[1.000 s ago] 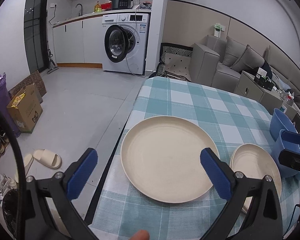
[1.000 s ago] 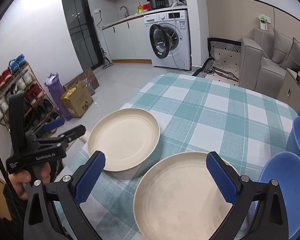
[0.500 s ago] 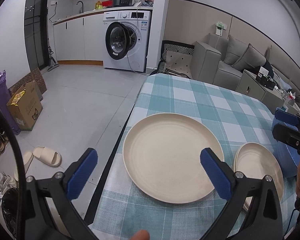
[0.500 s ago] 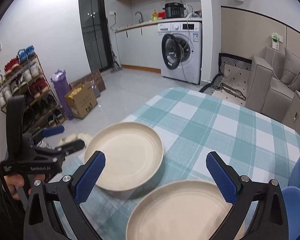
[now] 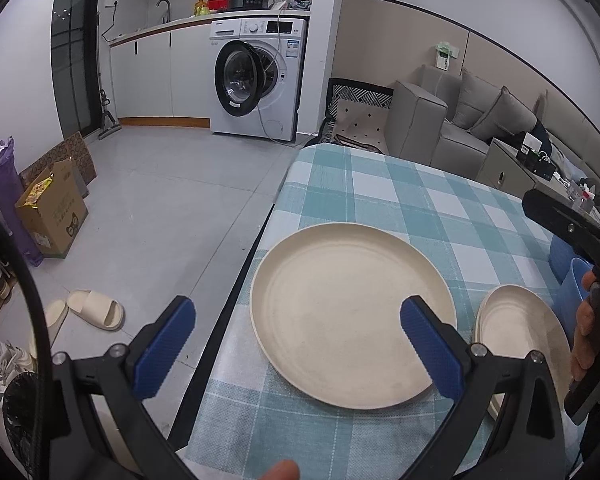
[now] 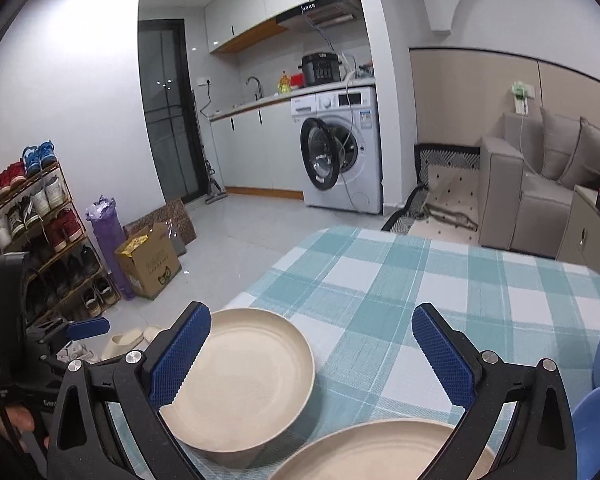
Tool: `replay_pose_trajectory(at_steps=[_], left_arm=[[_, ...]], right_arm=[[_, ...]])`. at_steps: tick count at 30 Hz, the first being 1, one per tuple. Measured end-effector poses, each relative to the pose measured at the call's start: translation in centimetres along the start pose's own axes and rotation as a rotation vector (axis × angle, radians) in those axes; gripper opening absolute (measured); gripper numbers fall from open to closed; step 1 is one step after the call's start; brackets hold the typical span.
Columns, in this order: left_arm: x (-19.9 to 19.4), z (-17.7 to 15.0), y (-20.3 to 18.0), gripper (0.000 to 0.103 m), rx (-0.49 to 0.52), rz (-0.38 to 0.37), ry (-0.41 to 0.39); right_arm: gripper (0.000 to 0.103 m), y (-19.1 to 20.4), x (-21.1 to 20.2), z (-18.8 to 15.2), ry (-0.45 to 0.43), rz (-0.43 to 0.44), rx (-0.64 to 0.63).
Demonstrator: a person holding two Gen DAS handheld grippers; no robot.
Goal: Organize plates and bowls
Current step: 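Reach both tools to the next cream plate rims and close them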
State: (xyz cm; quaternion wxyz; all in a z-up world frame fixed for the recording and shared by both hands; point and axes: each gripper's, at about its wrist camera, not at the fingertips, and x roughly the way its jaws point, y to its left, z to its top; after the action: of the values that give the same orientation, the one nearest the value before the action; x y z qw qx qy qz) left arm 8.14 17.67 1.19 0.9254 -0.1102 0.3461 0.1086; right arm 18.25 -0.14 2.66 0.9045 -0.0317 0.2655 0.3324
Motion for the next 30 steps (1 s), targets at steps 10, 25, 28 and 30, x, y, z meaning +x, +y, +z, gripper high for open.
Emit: replay_pose_trajectory(at_steps=[10,25,28,30], left_arm=[[1.6,-0.4,1.2,0.103,-0.045,0.013,0.031],[4.3,-1.5,2.7,0.102,-0.123,0.035,0.087],[4.7,-1.6,3.0,0.100,-0.135,0.035,0.098],[5.0,-1.7,3.0,0.094,-0.134,0.030,0.109]], right_arm=[[0.103,0.1,4.4,-0.8,0.117,-0.007,0.049],[0.102,-0.6,9.8,-3.3,0.364,-0.023,0.063],[0.096,-0.3,10.8,-3.9,0.415,-0.012,0.051],[0.086,-0.1,11.3,-4.2,0.445,-0.006,0.045]])
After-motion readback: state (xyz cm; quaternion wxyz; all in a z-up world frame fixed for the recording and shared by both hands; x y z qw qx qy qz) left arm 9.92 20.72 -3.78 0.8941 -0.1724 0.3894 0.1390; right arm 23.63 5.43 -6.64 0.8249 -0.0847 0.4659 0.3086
